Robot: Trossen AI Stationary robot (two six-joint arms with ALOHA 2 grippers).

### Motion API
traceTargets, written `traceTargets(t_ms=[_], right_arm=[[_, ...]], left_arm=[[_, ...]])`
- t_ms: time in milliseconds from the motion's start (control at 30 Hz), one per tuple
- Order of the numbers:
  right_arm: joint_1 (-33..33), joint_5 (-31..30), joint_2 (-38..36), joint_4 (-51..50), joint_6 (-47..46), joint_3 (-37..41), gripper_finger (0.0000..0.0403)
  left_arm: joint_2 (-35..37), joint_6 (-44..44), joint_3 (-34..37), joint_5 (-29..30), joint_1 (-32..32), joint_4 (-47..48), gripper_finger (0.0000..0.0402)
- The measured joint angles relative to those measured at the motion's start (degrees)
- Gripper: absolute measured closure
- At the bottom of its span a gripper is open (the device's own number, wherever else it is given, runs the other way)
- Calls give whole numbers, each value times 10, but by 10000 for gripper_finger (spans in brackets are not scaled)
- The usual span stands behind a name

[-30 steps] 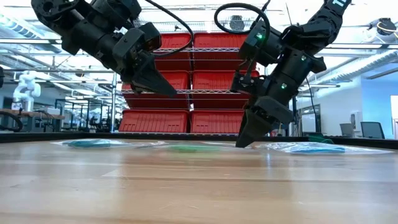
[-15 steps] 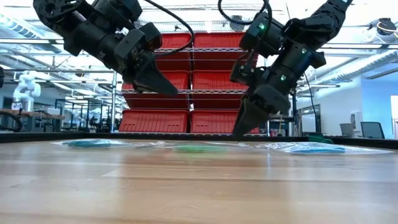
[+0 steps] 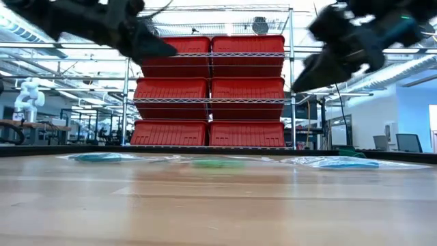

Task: Sort rubber bands
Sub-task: Return to Home Position

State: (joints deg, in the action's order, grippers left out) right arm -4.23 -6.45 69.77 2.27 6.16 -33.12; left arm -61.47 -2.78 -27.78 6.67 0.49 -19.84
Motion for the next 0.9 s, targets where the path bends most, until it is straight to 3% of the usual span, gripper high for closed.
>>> traceTargets(t_ms=[233, 433, 567, 633, 700, 900], right_arm=[[-1, -56, -289, 30, -40, 174, 403], [2, -56, -543, -27, -20, 240, 403], [11, -57, -691, -84, -9, 269, 403], [17, -58, -697, -72, -3, 279, 403], [27, -52, -689, -29, 0, 308, 403], [101, -7, -649, -3, -18, 324, 403]], left_arm=[[207, -8, 131, 56, 2, -22, 401], [421, -44, 222, 100, 2, -11, 401], [567, -50, 233, 132, 2, 120, 401], [614, -35, 233, 145, 2, 189, 401], [614, -27, 233, 157, 1, 206, 401], [612, -36, 273, 180, 3, 150, 401]])
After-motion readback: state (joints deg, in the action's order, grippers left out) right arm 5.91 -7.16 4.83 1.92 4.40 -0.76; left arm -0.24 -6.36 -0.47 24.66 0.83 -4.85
